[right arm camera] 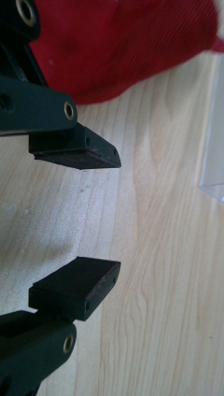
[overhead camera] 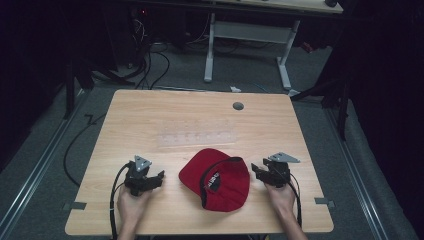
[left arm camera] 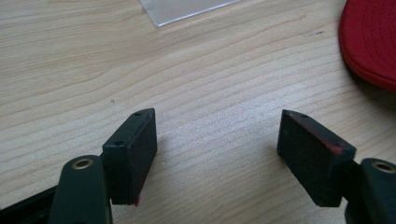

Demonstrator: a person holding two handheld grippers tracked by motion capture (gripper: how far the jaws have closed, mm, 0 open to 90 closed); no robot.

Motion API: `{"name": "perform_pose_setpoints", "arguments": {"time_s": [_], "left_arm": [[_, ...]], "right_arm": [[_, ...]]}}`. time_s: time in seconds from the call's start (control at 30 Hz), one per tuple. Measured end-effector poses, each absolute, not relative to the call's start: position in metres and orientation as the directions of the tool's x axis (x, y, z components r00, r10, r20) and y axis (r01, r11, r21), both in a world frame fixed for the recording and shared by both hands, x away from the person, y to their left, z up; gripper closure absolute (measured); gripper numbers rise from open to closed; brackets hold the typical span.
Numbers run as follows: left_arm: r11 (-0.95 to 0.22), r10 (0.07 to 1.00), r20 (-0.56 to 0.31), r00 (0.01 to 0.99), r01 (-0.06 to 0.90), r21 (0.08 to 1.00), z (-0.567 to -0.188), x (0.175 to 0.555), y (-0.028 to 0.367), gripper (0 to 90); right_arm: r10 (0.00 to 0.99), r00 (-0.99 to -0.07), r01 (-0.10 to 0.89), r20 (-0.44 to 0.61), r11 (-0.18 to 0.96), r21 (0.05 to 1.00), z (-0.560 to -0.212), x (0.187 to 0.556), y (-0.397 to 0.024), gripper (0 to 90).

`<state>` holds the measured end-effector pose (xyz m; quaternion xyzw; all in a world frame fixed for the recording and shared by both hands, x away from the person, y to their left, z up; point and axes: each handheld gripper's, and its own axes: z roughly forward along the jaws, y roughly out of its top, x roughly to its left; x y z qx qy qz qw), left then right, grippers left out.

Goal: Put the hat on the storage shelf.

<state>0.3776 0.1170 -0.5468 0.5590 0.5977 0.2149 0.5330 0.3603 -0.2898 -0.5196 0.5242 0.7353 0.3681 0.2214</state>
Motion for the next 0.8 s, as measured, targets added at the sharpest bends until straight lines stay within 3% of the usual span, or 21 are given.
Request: {"name": "perform_pose_setpoints", "arguments": {"time_s": [0.5, 0.8], "left_arm": [[0.283, 0.897, -0.397, 0.193, 0.440, 0.852, -0.547, 0.378, 0.117, 28.7], [0.279, 0.897, -0.395, 0.196, 0.442, 0.852, -0.547, 0.377, 0.117, 28.2]], "right_arm": [[0.881, -0.452, 0.549, 0.139, 0.152, 0.822, -0.493, 0.334, -0.292, 42.9], [0.854, -0.506, 0.519, 0.117, 0.193, 0.833, -0.485, 0.337, -0.275, 34.8]]}}
